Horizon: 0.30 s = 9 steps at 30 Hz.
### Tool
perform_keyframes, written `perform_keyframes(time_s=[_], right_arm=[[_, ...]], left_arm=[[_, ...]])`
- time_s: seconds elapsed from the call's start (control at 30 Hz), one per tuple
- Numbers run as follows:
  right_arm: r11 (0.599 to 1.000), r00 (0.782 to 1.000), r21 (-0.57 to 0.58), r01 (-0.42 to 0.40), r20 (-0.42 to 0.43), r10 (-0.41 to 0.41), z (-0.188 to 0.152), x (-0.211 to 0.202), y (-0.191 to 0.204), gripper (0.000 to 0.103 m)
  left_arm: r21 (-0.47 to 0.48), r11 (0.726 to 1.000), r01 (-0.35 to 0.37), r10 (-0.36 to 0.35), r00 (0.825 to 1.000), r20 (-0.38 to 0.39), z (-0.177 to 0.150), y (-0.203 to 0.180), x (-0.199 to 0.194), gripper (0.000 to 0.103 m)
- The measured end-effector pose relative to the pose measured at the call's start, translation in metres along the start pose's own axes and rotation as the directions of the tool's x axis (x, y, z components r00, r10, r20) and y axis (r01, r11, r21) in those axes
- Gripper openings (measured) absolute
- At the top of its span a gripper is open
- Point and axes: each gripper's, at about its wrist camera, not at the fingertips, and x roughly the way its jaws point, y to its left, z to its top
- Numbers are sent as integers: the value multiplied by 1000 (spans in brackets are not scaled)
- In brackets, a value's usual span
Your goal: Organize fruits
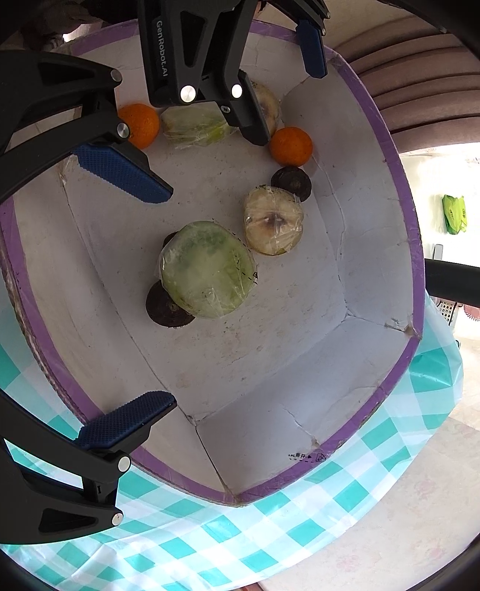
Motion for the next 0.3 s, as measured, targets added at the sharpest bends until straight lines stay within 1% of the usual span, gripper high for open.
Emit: perform_keyframes(time_s=[0.1,0.17,0.23,0.3], right_arm=[[1000,1000,4,-3,1,3,0,-1,1,99],[1000,1000,5,-5,4,5,0,-1,2,99],[1000,1000,6,-4,8,3,-1,-2,3,99],[1000,1000,6,-10,15,10,-1,-3,2,99]], left_arm=[[12,999,-32,33,999,-15,0,-4,2,101],[22,999,-34,35,999,-27,0,-7,1,101],[11,999,-41,41,999,-19,-1,-7,-3,101],[5,997,-80,80,997,-8,-1,-7,-7,101]])
